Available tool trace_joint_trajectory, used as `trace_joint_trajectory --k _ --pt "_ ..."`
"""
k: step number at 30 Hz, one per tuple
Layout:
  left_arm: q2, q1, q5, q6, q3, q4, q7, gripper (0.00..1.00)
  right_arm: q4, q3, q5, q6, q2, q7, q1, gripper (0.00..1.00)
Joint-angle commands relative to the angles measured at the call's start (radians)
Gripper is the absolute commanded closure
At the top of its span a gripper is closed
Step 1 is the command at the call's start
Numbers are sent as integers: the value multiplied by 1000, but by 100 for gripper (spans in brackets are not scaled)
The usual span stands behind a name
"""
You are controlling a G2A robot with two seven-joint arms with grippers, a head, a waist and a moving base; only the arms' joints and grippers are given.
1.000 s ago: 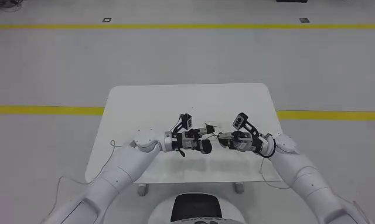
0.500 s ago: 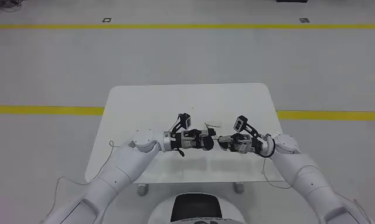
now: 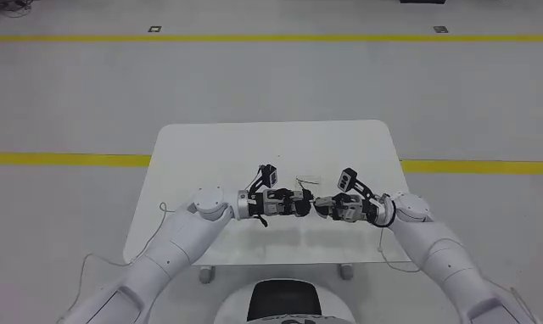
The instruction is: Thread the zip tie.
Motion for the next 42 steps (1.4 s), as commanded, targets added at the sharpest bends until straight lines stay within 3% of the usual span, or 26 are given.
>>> trace_joint_trajectory --k 1,18,32,42 --pt "0 -1 0 0 2 2 0 75 1 1 2 -3 -1 1 1 100" --pt "-6 -21 -7 5 24 31 2 93 -5 5 -24 -22 -11 3 1 100" --pt "-8 -29 -12 7 35 41 9 91 -17 32 -22 -42 -10 16 -15 100" --pt "-9 -31 -14 5 41 46 11 94 -18 34 -39 -27 -13 19 -17 100"
